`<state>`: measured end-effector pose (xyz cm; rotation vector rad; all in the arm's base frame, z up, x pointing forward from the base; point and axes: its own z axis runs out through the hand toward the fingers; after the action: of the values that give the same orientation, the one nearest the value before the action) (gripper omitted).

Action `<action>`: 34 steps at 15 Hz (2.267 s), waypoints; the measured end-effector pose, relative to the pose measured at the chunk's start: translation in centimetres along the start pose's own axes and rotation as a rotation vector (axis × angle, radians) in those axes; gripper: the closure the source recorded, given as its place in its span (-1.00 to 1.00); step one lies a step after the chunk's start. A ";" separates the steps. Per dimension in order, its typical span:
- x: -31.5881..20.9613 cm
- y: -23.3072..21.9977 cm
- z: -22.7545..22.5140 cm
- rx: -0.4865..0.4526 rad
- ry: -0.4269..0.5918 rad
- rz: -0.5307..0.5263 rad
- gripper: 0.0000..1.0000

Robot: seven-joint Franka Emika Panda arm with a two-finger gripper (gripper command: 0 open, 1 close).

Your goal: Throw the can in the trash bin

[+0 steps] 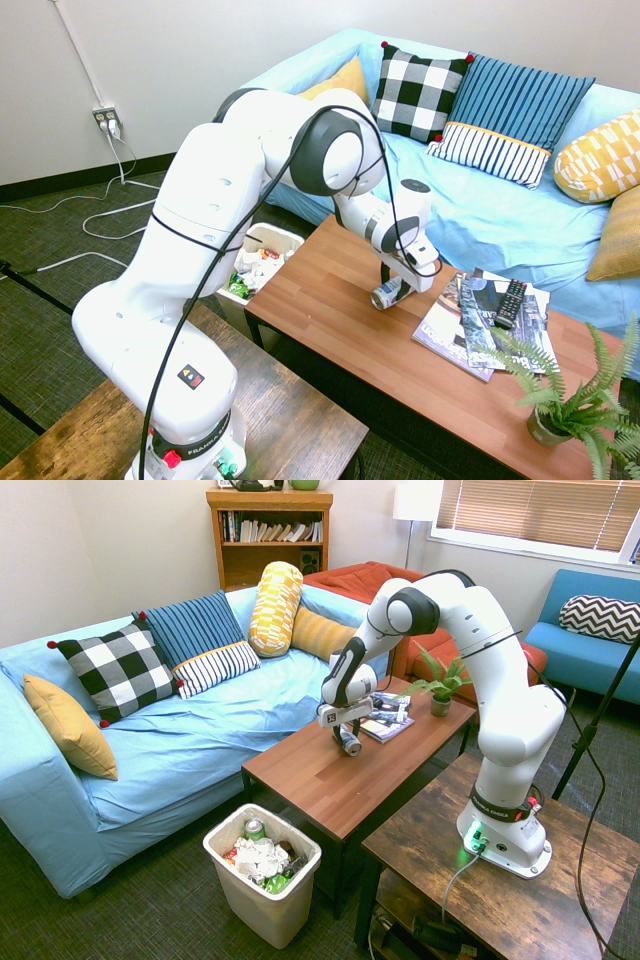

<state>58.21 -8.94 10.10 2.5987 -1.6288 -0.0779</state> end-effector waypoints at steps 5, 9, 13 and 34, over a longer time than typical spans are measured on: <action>-0.4 -1.0 -2.8 0.050 0.009 -0.016 1.00; -13.4 -7.3 -16.3 0.089 0.110 -0.165 1.00; -32.6 -9.1 -21.2 0.063 0.164 -0.325 1.00; -46.8 -7.9 -7.7 -0.030 0.141 -0.465 -1.00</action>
<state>45.56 36.91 17.25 2.8264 -0.9491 0.0544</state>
